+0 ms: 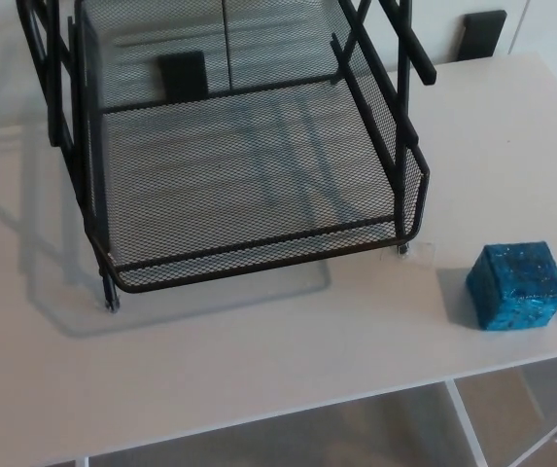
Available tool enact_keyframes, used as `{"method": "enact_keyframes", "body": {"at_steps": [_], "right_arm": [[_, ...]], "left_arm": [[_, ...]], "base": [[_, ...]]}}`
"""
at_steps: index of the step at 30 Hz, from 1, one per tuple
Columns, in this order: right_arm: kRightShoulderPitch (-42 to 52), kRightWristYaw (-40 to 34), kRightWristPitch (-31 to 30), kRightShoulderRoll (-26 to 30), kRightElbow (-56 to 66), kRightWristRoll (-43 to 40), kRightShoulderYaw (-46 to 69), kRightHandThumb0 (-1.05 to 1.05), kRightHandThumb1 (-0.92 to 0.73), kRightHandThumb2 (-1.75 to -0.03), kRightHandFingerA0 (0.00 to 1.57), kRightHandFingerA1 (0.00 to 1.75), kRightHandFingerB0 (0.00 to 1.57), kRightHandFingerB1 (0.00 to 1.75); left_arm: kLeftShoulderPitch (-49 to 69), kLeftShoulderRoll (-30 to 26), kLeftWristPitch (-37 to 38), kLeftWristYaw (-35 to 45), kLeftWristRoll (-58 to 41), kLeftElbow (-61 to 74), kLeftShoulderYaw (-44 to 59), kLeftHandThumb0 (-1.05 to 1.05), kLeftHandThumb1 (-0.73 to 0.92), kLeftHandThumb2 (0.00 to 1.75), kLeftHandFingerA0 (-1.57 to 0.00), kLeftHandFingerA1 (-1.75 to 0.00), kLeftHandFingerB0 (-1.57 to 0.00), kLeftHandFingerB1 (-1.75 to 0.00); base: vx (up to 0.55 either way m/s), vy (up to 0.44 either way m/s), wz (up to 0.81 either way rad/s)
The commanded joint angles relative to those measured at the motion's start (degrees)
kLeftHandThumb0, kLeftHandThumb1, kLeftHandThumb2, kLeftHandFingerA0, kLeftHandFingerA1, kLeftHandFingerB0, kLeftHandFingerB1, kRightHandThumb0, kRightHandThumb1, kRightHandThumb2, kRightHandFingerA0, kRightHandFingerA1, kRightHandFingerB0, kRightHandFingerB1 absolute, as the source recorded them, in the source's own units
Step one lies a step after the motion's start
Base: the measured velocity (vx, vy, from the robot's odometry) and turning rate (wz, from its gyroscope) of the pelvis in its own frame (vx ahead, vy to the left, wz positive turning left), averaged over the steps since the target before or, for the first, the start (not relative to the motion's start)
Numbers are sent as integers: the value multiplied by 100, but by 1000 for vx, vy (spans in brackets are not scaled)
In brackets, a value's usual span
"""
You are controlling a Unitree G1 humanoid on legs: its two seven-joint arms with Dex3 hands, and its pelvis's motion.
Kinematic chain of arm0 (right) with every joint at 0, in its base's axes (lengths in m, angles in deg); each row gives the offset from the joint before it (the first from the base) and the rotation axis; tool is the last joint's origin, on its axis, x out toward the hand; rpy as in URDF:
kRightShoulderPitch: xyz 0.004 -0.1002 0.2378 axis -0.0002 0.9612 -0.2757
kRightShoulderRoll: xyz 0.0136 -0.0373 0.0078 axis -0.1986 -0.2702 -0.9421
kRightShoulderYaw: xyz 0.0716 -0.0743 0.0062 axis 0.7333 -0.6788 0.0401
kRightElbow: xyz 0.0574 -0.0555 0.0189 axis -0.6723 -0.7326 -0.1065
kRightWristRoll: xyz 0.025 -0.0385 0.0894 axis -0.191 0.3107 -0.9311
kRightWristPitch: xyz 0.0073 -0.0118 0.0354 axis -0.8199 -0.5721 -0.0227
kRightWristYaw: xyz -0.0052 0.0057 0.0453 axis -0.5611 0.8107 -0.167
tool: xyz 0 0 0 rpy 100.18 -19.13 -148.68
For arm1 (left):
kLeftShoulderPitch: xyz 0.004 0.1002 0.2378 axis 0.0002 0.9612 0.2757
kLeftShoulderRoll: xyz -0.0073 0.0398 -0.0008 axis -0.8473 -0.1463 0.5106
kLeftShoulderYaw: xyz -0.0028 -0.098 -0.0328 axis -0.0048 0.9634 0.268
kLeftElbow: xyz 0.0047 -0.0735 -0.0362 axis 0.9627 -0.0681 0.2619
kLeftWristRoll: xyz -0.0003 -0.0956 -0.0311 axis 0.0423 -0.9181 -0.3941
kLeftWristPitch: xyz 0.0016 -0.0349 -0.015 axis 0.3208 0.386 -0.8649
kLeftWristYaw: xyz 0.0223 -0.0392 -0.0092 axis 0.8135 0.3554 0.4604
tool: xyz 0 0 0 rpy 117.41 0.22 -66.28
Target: The robot walks towards a desk on which a file tray is kept in the middle and a cube is kept to its right. The robot lifts the cube using its right hand and places it on the file tray.
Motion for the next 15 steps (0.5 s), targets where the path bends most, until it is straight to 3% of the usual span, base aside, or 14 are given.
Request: {"method": "enact_keyframes", "body": {"at_steps": [1,2,3,4,5,7,8,10,12,13,14,15], "right_arm": [[-1006,1382,-1450,904,1705,969,-1727,-76,-42,-77,8,24,8,10],[-1150,1492,-1469,875,1600,1080,-1986,-67,-39,-80,2,29,4,18],[-1253,1563,-1465,832,1558,1331,-2278,-68,-39,-79,1,31,7,17],[-1301,1587,-1480,825,1547,1430,-2418,-68,-39,-79,1,31,7,17],[-1337,1595,-1455,795,1513,1518,-2568,-64,-37,-79,0,36,9,20],[-1465,1785,-1541,686,1375,1790,-3087,-72,-41,-81,0,26,7,16],[-1486,1803,-1589,697,1365,1774,-3159,-72,-41,-81,0,26,7,16],[-1609,1905,-1702,543,1205,2095,-3667,-67,-39,-80,4,29,3,29],[-1653,1874,-1661,514,1098,2133,-3811,-70,-40,-80,4,31,5,29],[-1683,1876,-1612,495,1016,2157,-3893,-64,-53,-56,5,36,10,27],[-1778,1916,-1697,439,901,2236,-4096,-65,-39,-79,4,33,8,34],[-1853,1925,-1827,364,805,2318,-4256,-58,-51,-58,5,30,15,26]], "left_arm": [[57,-88,39,-87,-119,-99,103,-77,71,162,-52,-112,-17,-93],[44,-79,26,-84,-157,-118,143,-76,71,162,-50,-111,-17,-93],[60,-83,53,-33,-137,-103,117,-98,52,162,-53,-126,-33,-113],[67,-84,65,-10,-127,-98,106,-98,52,162,-53,-126,-33,-113],[62,-81,71,-12,-113,-98,92,-77,69,161,-43,-106,-13,-90],[41,-82,23,-17,-110,-132,94,-72,71,158,-49,-105,-14,-87],[32,-79,15,-25,-111,-142,97,-72,71,158,-49,-105,-14,-87],[4,-49,10,-58,-149,-129,129,-80,65,160,-64,-119,-17,-94],[1,-47,3,-44,-170,-125,147,-77,67,160,-62,-117,-22,-96],[11,-47,25,-44,-157,-121,137,-79,66,160,-71,-122,-23,-96],[43,-48,75,-20,-143,-98,125,-79,65,160,-75,-124,-25,-97],[46,-49,54,-16,-171,-106,157,-74,69,160,-68,-119,-21,-93]], "base": [[0,0,0],[0,0,0],[0,0,0],[0,0,0],[0,0,0],[0,0,0],[0,0,0],[0,0,0],[0,0,0],[0,0,0],[0,0,0],[0,0,0]]}}
